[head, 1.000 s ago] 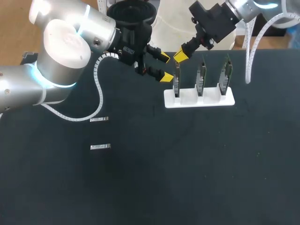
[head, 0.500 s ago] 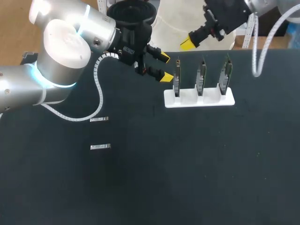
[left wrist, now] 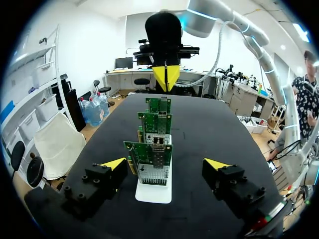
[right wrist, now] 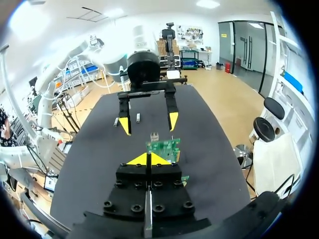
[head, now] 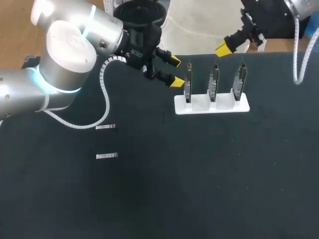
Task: Pick up the optical module with the left hand, and insert it into the network port with the right hand.
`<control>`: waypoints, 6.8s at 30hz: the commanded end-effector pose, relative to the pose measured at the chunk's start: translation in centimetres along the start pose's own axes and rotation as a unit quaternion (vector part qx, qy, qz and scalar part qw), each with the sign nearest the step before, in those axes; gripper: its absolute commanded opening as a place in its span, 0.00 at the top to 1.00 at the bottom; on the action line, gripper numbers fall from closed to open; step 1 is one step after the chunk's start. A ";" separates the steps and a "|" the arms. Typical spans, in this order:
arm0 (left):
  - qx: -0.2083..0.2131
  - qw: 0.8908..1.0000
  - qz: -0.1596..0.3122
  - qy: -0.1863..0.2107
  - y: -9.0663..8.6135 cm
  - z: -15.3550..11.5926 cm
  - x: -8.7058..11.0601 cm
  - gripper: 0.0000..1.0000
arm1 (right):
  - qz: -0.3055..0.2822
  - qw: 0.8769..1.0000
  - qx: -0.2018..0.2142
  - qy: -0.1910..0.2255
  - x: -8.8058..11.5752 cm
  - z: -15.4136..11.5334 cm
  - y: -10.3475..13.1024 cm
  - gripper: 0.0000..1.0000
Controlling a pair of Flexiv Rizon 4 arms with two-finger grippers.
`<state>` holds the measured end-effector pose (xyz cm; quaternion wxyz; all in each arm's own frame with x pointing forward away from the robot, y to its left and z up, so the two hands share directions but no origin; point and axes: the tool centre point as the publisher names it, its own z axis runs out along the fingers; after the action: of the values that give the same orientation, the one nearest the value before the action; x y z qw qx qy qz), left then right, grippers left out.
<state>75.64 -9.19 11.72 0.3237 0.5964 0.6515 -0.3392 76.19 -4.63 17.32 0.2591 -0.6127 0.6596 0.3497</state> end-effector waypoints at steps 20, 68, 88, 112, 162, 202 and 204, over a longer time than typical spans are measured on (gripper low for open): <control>0.002 1.000 -0.001 0.002 0.2 0.0 -0.1 0.00 | 0.002 0.999 -0.025 0.021 3.4 -1.4 -0.9 1.00; -0.041 0.992 0.041 0.114 -4.0 -8.1 2.2 0.00 | 0.000 1.000 -0.023 0.020 4.0 -1.3 -0.8 0.00; -0.099 0.954 -0.064 0.277 -6.9 -13.8 13.5 0.00 | 0.000 1.000 -0.023 0.020 4.0 -1.3 -0.8 0.00; -0.043 0.918 -0.048 0.392 -8.4 -12.9 19.7 0.00 | 0.000 1.000 -0.023 0.020 4.0 -1.3 -0.8 0.00; -0.053 0.895 -0.060 0.438 -7.0 -12.3 24.6 0.00 | 0.000 1.000 -0.023 0.020 4.0 -1.3 -0.8 0.00; -0.070 0.902 -0.078 0.420 -6.6 -11.6 24.5 1.00 | 0.000 1.000 -0.023 0.020 4.0 -1.3 -0.8 0.00; -0.082 0.908 -0.084 0.401 -6.2 -11.6 23.8 1.00 | 0.000 1.000 -0.023 0.020 4.0 -1.3 -0.8 0.00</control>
<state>67.42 12.99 -1.29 0.0405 0.6007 0.7976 -0.0367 76.74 -8.10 14.95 0.2308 -0.6255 0.6564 0.3528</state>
